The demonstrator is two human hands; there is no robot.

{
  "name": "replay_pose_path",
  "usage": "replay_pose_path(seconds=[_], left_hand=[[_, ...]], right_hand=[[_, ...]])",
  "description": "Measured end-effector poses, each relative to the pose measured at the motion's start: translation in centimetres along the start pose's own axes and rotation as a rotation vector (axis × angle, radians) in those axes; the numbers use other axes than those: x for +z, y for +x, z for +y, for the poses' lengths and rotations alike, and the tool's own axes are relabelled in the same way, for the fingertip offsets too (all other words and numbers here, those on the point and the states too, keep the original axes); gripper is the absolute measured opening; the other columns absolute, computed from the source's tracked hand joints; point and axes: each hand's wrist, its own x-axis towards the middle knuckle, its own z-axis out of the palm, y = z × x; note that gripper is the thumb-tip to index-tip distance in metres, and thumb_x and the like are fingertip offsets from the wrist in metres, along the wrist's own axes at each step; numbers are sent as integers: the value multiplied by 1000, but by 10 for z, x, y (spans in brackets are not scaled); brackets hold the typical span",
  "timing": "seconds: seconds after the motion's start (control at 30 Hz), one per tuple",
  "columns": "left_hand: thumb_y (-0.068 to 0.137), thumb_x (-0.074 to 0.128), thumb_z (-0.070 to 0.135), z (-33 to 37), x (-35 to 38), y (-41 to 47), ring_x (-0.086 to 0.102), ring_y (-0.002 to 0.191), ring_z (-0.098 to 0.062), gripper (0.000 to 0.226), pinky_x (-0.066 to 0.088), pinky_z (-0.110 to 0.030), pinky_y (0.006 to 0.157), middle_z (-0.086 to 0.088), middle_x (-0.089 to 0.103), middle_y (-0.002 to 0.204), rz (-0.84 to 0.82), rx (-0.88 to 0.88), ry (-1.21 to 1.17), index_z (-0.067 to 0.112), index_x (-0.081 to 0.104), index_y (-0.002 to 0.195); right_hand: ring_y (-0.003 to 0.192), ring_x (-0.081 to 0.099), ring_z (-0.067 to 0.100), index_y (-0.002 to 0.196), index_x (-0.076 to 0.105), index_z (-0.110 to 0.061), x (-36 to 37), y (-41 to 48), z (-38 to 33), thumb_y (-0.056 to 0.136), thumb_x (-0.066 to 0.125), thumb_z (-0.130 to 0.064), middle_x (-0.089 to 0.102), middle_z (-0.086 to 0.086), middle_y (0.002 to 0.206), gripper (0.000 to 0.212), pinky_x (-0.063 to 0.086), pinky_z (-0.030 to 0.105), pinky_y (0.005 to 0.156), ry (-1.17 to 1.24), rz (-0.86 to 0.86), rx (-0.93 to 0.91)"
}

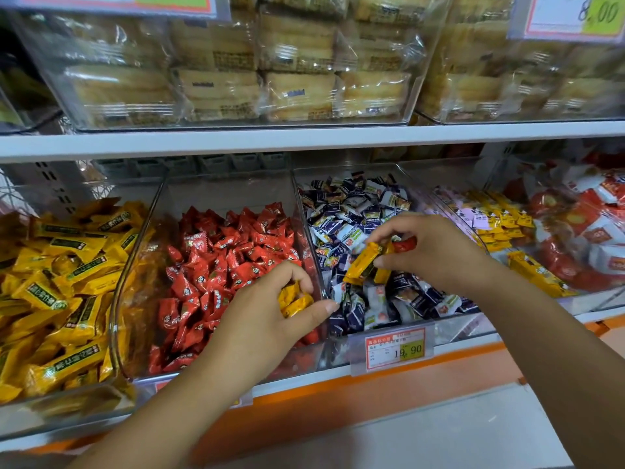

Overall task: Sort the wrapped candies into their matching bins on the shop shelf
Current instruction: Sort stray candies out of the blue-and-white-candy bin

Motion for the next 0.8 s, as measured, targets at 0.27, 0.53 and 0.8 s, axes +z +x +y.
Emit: replay_pose_path(seconds=[0.27, 0.53, 0.8], left_hand=[[66, 61, 67, 16, -6, 10, 51, 102, 8, 60, 41, -12, 81, 28, 53, 110, 115, 108, 36, 61, 41, 122], [73, 72, 50, 26, -3, 13, 57, 70, 0, 41, 41, -10, 63, 19, 65, 90, 64, 124, -67, 51, 57, 111], [76, 54, 59, 28, -12, 10, 55, 56, -4, 55, 48, -20, 57, 16, 64, 77, 8, 84, -138, 51, 46, 130]], right_hand=[[77, 56, -15, 101, 67, -29, -2, -6, -30, 85, 71, -15, 62, -19, 95, 22, 40, 1, 64, 238, 29, -84], [108, 61, 7, 101, 69, -38, 16, -1, -40, 84, 72, -22, 69, -16, 105, 24, 48, 39, 99, 389, -105, -115], [96, 62, -3, 102, 69, -33, 9, -2, -43, 83, 71, -18, 68, -18, 104, 24, 46, 10, 82, 329, -127, -181]])
